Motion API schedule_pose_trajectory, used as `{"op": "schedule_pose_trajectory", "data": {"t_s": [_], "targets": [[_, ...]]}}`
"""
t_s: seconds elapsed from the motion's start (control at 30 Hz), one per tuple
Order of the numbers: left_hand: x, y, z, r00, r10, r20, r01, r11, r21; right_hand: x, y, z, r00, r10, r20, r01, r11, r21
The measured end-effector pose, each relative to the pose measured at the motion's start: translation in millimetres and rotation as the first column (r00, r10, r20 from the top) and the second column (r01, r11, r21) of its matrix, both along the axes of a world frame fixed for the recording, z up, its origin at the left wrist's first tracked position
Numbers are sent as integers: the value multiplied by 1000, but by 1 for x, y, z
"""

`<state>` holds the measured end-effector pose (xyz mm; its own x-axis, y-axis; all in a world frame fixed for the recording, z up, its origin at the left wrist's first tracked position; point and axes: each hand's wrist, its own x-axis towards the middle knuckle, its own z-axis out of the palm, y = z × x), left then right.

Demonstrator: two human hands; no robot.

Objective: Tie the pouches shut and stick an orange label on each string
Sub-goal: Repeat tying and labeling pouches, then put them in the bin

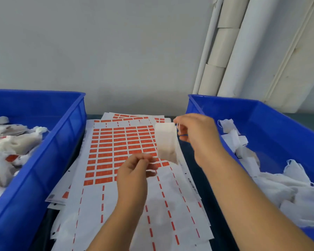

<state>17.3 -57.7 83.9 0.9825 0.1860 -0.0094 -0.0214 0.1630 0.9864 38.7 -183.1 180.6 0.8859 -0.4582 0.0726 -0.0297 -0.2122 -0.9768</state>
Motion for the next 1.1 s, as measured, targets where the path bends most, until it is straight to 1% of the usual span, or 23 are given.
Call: {"op": "schedule_pose_trajectory", "data": {"t_s": [0.03, 0.1, 0.17, 0.23, 0.3, 0.33, 0.4, 0.43, 0.47, 0.5, 0.6, 0.63, 0.67, 0.73, 0.8, 0.87, 0.93, 1.0, 1.1], "targets": [[3, 3, 8, 995, -95, -6, 95, 995, -23, -2, 7, -13, 1000, 17, -5, -17, 999, -46], [13, 9, 16, 957, -283, -71, 277, 957, -83, -9, 18, -34, 990, 138, 12, -136, 982, -132], [20, 17, 11, 909, -394, -135, 382, 918, -108, -15, 27, -54, 959, 280, -41, -281, 929, -240], [23, 23, -4, 889, -423, -172, 405, 905, -130, -19, 33, -73, 912, 385, -141, -409, 839, -357], [24, 28, -19, 891, -393, -228, 368, 918, -148, -18, 34, -90, 862, 454, -226, -506, 744, -436], [24, 30, -25, 892, -378, -248, 355, 925, -133, -18, 34, -97, 837, 481, -260, -545, 702, -458], [27, 34, -32, 893, -370, -256, 376, 926, -29, -17, 33, -107, 794, 516, -322, -605, 616, -504], [28, 35, -35, 896, -360, -258, 384, 922, 47, -16, 31, -111, 783, 526, -333, -618, 594, -516], [29, 37, -36, 904, -338, -263, 379, 917, 123, -14, 29, -113, 782, 532, -323, -618, 596, -513], [29, 37, -36, 914, -302, -270, 358, 915, 188, -12, 26, -115, 798, 527, -292, -596, 624, -505], [31, 36, -36, 955, -176, -240, 256, 896, 362, -2, 20, -115, 896, 430, -106, -431, 792, -433], [32, 36, -36, 963, -160, -219, 237, 888, 395, 1, 20, -115, 902, 424, -82, -417, 806, -419], [32, 36, -36, 967, -157, -199, 227, 883, 410, 4, 21, -115, 888, 451, -92, -444, 787, -429], [30, 37, -35, 971, -182, -153, 229, 884, 408, 7, 25, -116, 830, 540, -140, -539, 712, -450], [26, 36, -34, 974, -213, -83, 228, 894, 386, 8, 29, -117, 786, 605, -128, -590, 670, -452], [22, 36, -32, 981, -192, 16, 173, 914, 368, 7, 32, -120, 775, 626, -91, -593, 669, -449], [19, 36, -31, 985, -141, 104, 95, 928, 361, 6, 32, -123, 785, 616, -61, -576, 691, -436], [17, 36, -28, 984, -115, 138, 56, 925, 375, 4, 31, -123, 798, 601, -40, -560, 716, -417], [14, 34, -24, 973, -150, 177, 72, 922, 381, 1, 31, -120, 801, 598, 14, -541, 735, -409]]}}
